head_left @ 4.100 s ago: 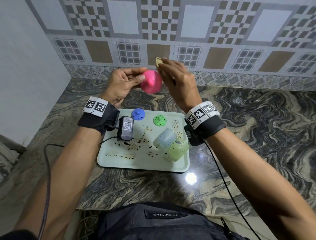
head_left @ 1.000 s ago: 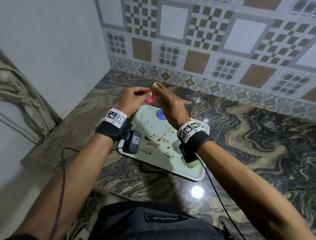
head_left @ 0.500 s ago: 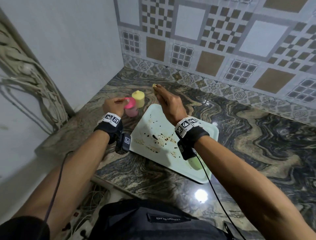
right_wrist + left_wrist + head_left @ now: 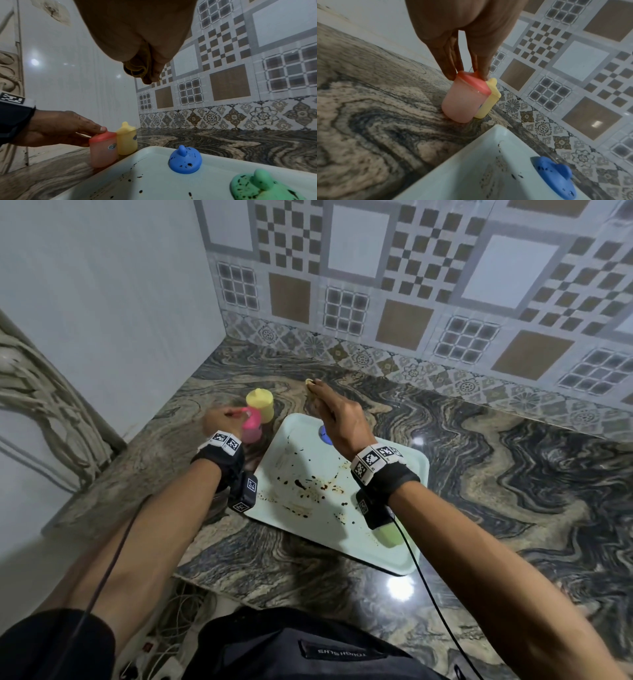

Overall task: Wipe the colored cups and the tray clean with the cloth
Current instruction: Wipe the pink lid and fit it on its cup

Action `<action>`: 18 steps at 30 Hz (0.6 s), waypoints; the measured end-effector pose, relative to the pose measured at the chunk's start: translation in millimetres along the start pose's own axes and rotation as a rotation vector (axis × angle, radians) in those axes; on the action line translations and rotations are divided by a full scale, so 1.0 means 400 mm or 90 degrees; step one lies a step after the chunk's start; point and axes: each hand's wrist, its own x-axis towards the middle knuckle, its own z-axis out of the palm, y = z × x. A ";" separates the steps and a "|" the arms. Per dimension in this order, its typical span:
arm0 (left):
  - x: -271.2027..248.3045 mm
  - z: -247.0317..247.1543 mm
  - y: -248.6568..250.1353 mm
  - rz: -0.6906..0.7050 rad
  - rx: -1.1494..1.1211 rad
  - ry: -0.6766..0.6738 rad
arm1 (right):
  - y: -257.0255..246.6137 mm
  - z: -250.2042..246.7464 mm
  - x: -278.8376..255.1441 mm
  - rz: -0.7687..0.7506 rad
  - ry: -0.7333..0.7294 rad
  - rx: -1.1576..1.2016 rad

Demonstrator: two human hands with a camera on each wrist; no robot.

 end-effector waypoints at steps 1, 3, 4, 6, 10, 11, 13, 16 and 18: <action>0.000 0.002 0.001 -0.001 0.008 0.002 | 0.004 -0.001 0.001 0.005 -0.001 -0.004; -0.002 0.004 -0.001 0.003 0.021 0.008 | 0.007 0.000 -0.001 0.010 -0.001 -0.008; -0.002 0.005 -0.003 0.013 0.029 0.010 | 0.008 0.002 -0.003 0.011 -0.001 -0.009; -0.002 0.006 -0.009 0.030 0.052 0.014 | 0.010 0.006 -0.005 0.015 -0.004 -0.006; -0.004 0.005 -0.013 0.048 0.104 0.008 | 0.013 0.014 -0.011 0.022 -0.017 0.002; -0.006 0.004 -0.009 0.055 0.125 0.004 | 0.015 0.016 -0.013 0.022 -0.021 0.004; -0.010 0.002 -0.002 0.068 0.162 0.001 | 0.016 0.016 -0.016 0.021 -0.026 0.008; -0.015 0.001 0.009 0.078 0.212 -0.006 | 0.016 0.015 -0.021 0.023 -0.030 0.019; -0.015 0.001 0.015 0.076 0.240 -0.014 | 0.014 0.013 -0.023 0.023 -0.036 0.020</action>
